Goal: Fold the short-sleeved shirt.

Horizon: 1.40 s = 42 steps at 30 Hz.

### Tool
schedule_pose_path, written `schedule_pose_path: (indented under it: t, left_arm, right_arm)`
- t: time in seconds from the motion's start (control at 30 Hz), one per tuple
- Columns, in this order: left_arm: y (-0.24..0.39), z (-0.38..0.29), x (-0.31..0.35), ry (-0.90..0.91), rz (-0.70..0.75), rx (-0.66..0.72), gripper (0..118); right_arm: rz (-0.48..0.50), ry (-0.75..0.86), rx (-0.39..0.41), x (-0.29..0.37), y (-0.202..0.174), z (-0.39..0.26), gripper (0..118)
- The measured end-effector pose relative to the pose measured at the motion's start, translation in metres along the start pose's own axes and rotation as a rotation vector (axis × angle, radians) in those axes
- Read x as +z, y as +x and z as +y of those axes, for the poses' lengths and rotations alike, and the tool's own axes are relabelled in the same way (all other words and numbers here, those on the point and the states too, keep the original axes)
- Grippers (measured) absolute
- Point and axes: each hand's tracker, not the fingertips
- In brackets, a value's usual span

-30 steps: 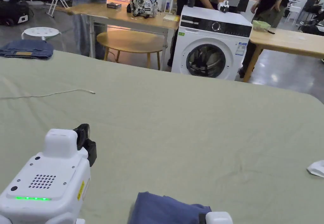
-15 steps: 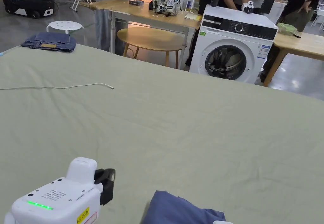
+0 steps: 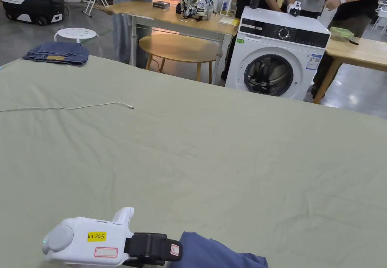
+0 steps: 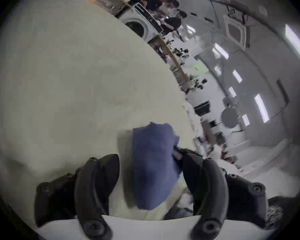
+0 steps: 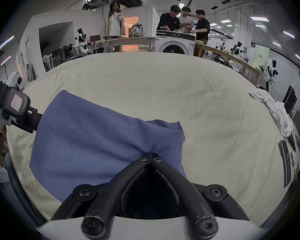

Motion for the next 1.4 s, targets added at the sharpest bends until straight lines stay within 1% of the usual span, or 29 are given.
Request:
schedule_pose_path:
  t: [0.03, 0.1, 0.17, 0.2, 0.23, 0.27, 0.3, 0.33, 0.37, 0.4, 0.43, 0.47, 0.5, 0.7, 0.83, 0.97, 1.1, 1.27, 1.4]
  left_arm:
    - [-0.004, 0.000, -0.007, -0.023, -0.056, 0.037, 78]
    - [-0.007, -0.003, -0.023, -0.069, -0.092, 0.059, 83]
    - [-0.007, -0.007, -0.039, -0.108, 0.003, 0.015, 84]
    - [-0.009, -0.009, -0.048, -0.145, 0.023, 0.001, 84]
    - [-0.014, -0.011, -0.055, -0.178, -0.019, -0.005, 84]
    - [-0.015, -0.011, -0.058, -0.158, -0.089, 0.015, 82]
    - [-0.017, -0.009, -0.060, -0.151, -0.120, 0.046, 81]
    - [-0.023, -0.006, -0.063, -0.144, -0.099, 0.114, 75]
    - [-0.025, -0.005, -0.065, -0.144, -0.081, 0.155, 56]
    - [-0.029, -0.005, -0.068, -0.145, -0.054, 0.182, 41]
    - [-0.032, -0.005, -0.067, -0.143, -0.035, 0.165, 33]
    - [-0.035, -0.004, -0.066, -0.147, -0.053, 0.159, 28]
    - [-0.033, -0.004, -0.064, -0.144, -0.053, 0.157, 26]
    - [-0.029, -0.007, -0.061, -0.122, -0.061, 0.151, 24]
    - [-0.020, -0.008, -0.055, -0.109, -0.080, 0.170, 23]
    - [-0.011, 0.000, -0.048, -0.102, -0.084, 0.146, 23]
    - [-0.003, 0.013, -0.034, -0.097, -0.074, 0.123, 23]
    - [0.003, 0.033, -0.001, -0.077, -0.041, 0.099, 23]
    - [0.007, 0.052, 0.048, -0.033, 0.035, 0.069, 23]
  right_arm:
    - [0.000, 0.000, 0.003, 0.000, 0.000, 0.000, 0]
    - [0.001, 0.000, 0.004, 0.000, 0.000, 0.000, 0]
    - [0.003, 0.000, 0.003, -0.009, 0.008, -0.003, 0]
    - [0.004, 0.000, 0.000, -0.009, 0.009, -0.004, 0]
    - [0.005, 0.000, -0.002, -0.008, 0.008, -0.003, 0]
    - [0.005, 0.000, -0.002, -0.007, 0.006, -0.003, 0]
    - [0.004, 0.002, -0.001, -0.007, 0.006, -0.003, 0]
    - [0.002, 0.006, 0.000, -0.006, 0.005, -0.004, 0]
    - [0.000, 0.008, 0.000, -0.006, 0.005, -0.004, 0]
    - [-0.002, 0.009, -0.005, -0.005, 0.003, -0.004, 0]
    - [0.001, 0.010, -0.012, -0.005, 0.004, -0.004, 0]
    - [0.004, 0.011, -0.016, -0.005, 0.004, -0.004, 0]
    - [0.007, 0.013, -0.018, -0.004, 0.005, -0.004, 0]
    - [0.011, 0.022, -0.007, 0.000, 0.003, -0.002, 0]
    - [0.015, 0.032, 0.024, 0.003, 0.006, 0.001, 0]
    - [0.028, 0.052, 0.016, 0.009, 0.005, 0.013, 0]
    - [0.027, 0.082, 0.029, 0.008, -0.001, 0.030, 0]
    - [0.022, 0.126, 0.046, 0.002, -0.009, 0.052, 0]
    - [0.034, 0.147, 0.058, 0.003, -0.022, 0.069, 0]
